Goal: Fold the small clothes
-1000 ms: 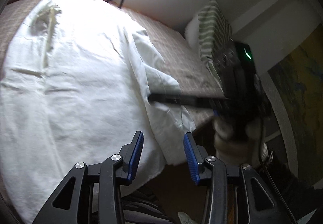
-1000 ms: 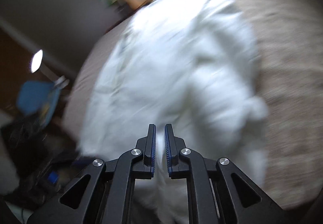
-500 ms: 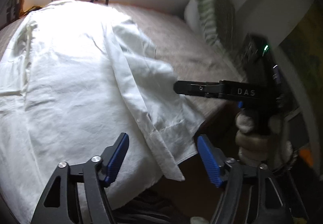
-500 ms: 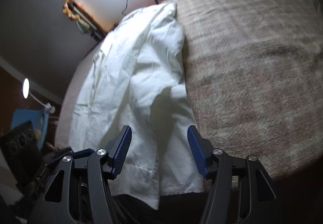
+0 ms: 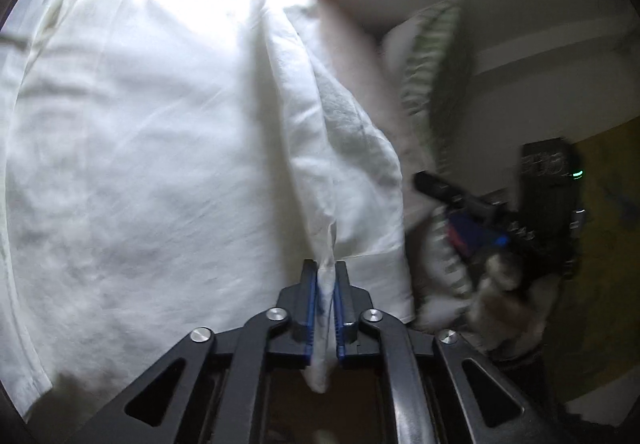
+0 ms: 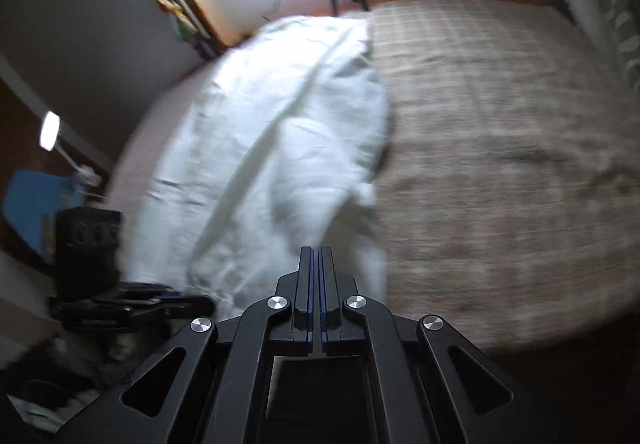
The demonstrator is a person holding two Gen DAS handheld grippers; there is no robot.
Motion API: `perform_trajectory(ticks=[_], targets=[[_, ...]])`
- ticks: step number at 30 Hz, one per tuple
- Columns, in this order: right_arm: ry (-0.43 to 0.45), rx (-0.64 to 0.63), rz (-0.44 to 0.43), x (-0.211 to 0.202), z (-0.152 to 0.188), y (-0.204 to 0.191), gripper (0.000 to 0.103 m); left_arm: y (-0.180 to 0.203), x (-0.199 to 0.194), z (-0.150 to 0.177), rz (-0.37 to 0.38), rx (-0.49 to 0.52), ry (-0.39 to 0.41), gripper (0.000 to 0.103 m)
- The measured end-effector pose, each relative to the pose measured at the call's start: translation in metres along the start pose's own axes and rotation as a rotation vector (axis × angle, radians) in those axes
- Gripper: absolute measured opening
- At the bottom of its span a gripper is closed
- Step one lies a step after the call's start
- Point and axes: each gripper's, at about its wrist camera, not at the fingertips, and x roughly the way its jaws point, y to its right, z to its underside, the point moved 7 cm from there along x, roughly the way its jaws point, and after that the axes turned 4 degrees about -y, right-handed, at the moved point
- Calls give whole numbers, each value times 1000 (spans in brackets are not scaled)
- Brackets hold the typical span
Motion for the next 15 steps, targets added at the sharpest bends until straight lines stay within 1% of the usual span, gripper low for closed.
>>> perform_trajectory(ticks=[1, 2, 3, 4, 6, 7, 8, 10, 11, 12, 13, 14, 15], targets=[[-16, 10, 6, 5, 4, 6, 3, -2, 4, 3, -19, 7, -17, 26], [-19, 29, 2, 10, 7, 12, 4, 0, 3, 5, -19, 21, -7, 28], [-17, 43, 4, 12, 10, 18, 5, 2, -1, 7, -42, 44, 1, 29], [-22, 56, -3, 16, 14, 22, 9, 4, -3, 9, -63, 66, 7, 31], [-28, 81, -28, 22, 19, 29, 26, 10, -7, 11, -95, 99, 18, 33], [-26, 88, -30, 25, 22, 31, 38, 12, -9, 10, -89, 102, 22, 33], [-22, 85, -25, 27, 23, 32, 43, 14, -13, 9, -82, 103, 26, 33], [-23, 79, -20, 33, 26, 30, 43, 15, -18, 7, -66, 98, 39, 34], [-15, 69, -17, 34, 26, 28, 40, 15, -19, 5, -61, 95, 42, 34], [-10, 46, -12, 34, 27, 24, 33, 15, -22, 4, -54, 90, 50, 34], [-32, 34, -17, 37, 30, 20, 4, 13, -20, 1, -54, 86, 54, 34], [-53, 30, -22, 40, 32, 17, 3, 14, -20, -2, -55, 84, 57, 34], [-49, 17, -15, 39, 33, 13, 2, 14, -21, -4, -55, 83, 60, 34]])
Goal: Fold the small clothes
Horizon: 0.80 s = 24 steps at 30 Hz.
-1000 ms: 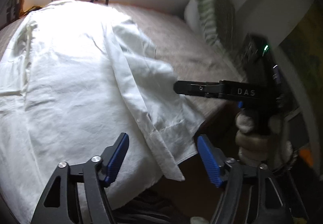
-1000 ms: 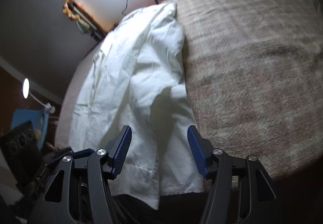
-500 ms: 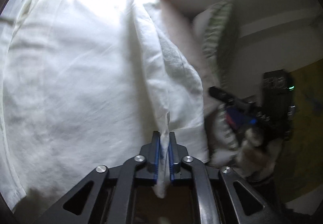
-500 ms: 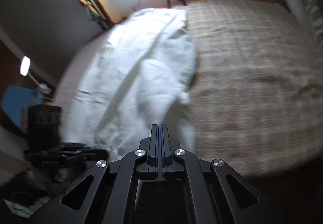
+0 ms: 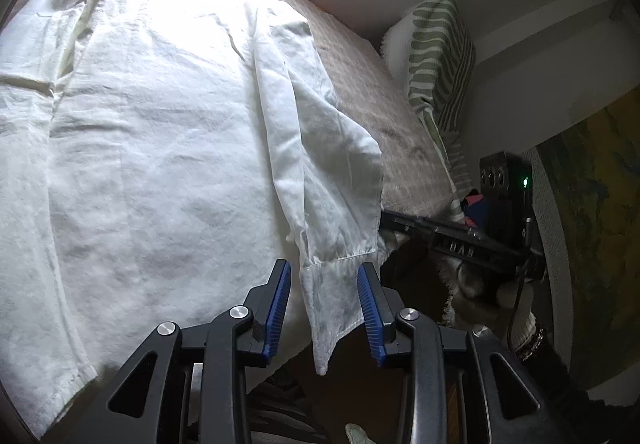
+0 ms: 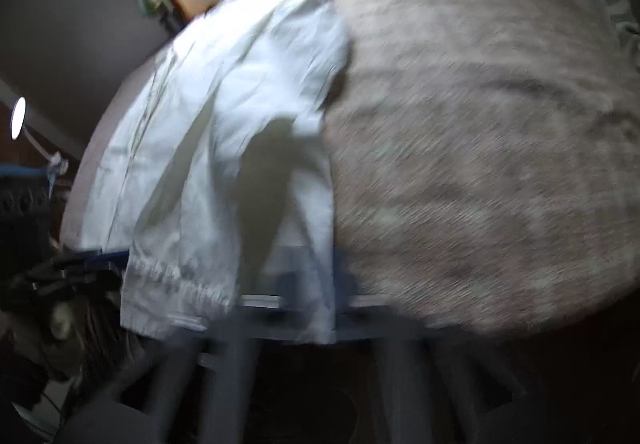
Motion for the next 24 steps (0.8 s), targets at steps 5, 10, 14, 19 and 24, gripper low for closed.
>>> perform_trajectory(ticks=[5, 10, 14, 19, 24], targets=[[55, 52, -141, -38, 2, -1, 1, 0, -16, 6, -40, 35, 18, 34], [-2, -12, 7, -33, 3, 13, 2, 5, -23, 4, -122, 75, 51, 35], [68, -47, -18, -49, -26, 18, 25, 28, -18, 1, -136, 156, 69, 45], [148, -44, -164, -68, -68, 25, 39, 57, 13, -6, -211, 273, 66, 57], [208, -5, -220, -82, -107, 41, 51, 85, 58, -10, -268, 376, 38, 57]])
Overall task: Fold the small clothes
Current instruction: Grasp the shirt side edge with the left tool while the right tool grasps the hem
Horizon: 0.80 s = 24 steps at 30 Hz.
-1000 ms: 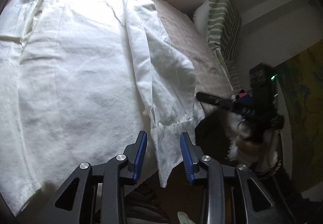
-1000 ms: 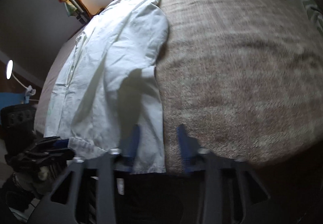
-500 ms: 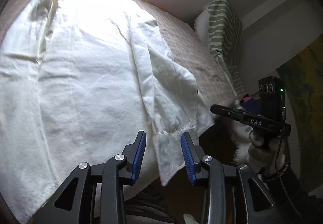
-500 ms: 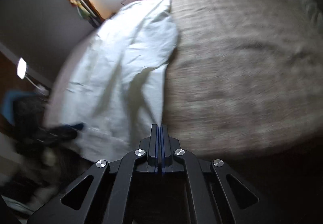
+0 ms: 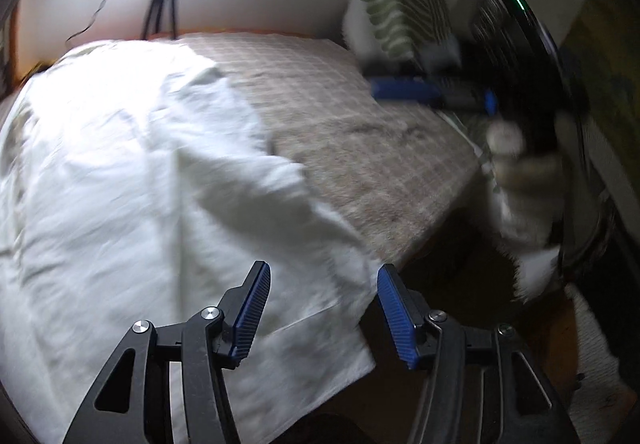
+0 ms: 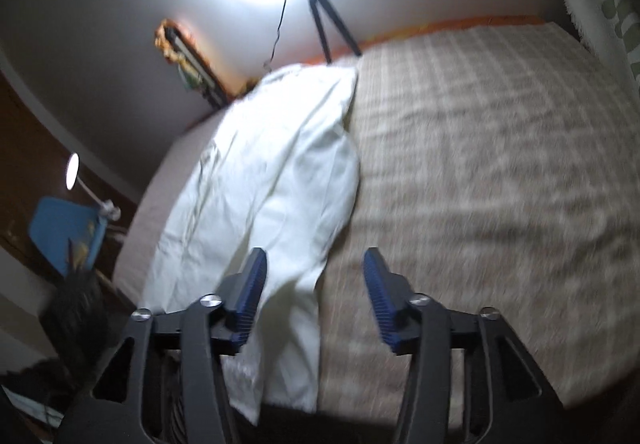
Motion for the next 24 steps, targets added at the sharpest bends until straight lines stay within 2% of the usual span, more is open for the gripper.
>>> perform_trajectory(ticks=[4, 9, 12, 13, 14, 15, 17, 21, 24], targets=[[-2, 36, -65, 6, -21, 14, 59, 31, 29, 2, -44, 118, -30, 57], [-29, 56, -78, 30, -37, 31, 59, 46, 61, 15, -188, 267, -89, 58], [-51, 65, -83, 52, -45, 38, 59, 47, 63, 17, -216, 309, -66, 57], [-61, 64, -81, 59, -47, 40, 59, 46, 63, 16, -210, 299, -60, 50], [-71, 61, -77, 67, -49, 40, 59, 42, 62, 14, -205, 278, -51, 36], [-83, 58, -72, 77, -51, 41, 59, 36, 59, 12, -194, 248, -40, 31], [-101, 57, -72, 95, -56, 39, 59, 23, 55, 8, -159, 181, -30, 7], [-116, 52, -62, 124, -65, 36, 59, -4, 39, 6, -45, 7, 5, 3], [-126, 46, -69, 142, -70, 29, 59, -15, 21, 8, 11, -85, 44, 3]])
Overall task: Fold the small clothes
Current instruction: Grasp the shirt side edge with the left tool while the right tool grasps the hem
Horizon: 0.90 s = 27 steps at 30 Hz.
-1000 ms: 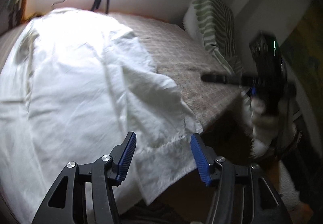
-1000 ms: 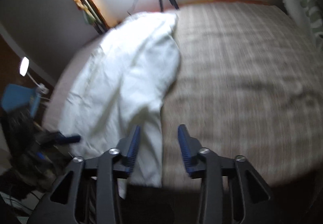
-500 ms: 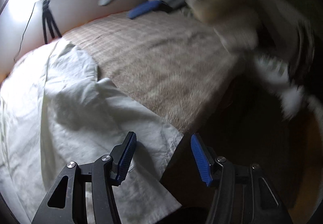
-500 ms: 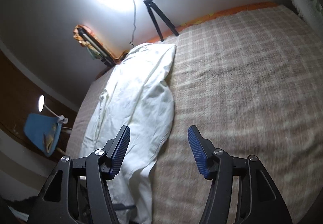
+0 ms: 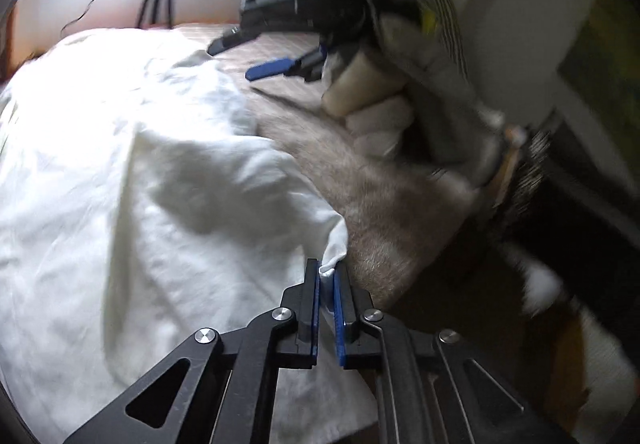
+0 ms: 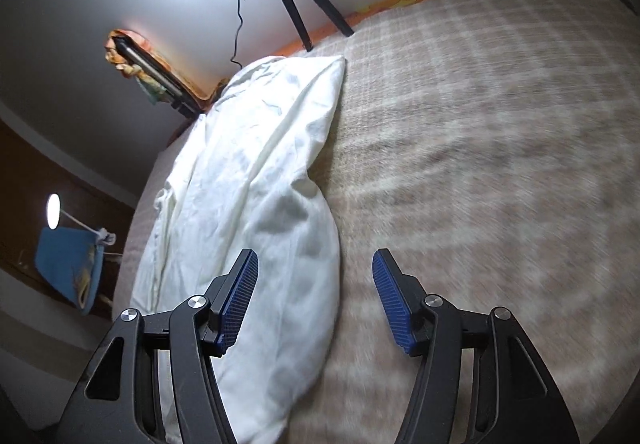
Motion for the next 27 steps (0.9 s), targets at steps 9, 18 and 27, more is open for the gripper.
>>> perform_trajectory(ticks=[9, 18, 27], targets=[[-86, -24, 113, 33, -13, -16, 11, -13, -26, 2, 72, -112, 67, 2], [-80, -143, 303, 23, -29, -69, 6, -34, -57, 12, 117, -174, 131, 2], [-114, -313, 445, 63, -25, -138, 6, -70, -88, 37, 143, -260, 173, 2]])
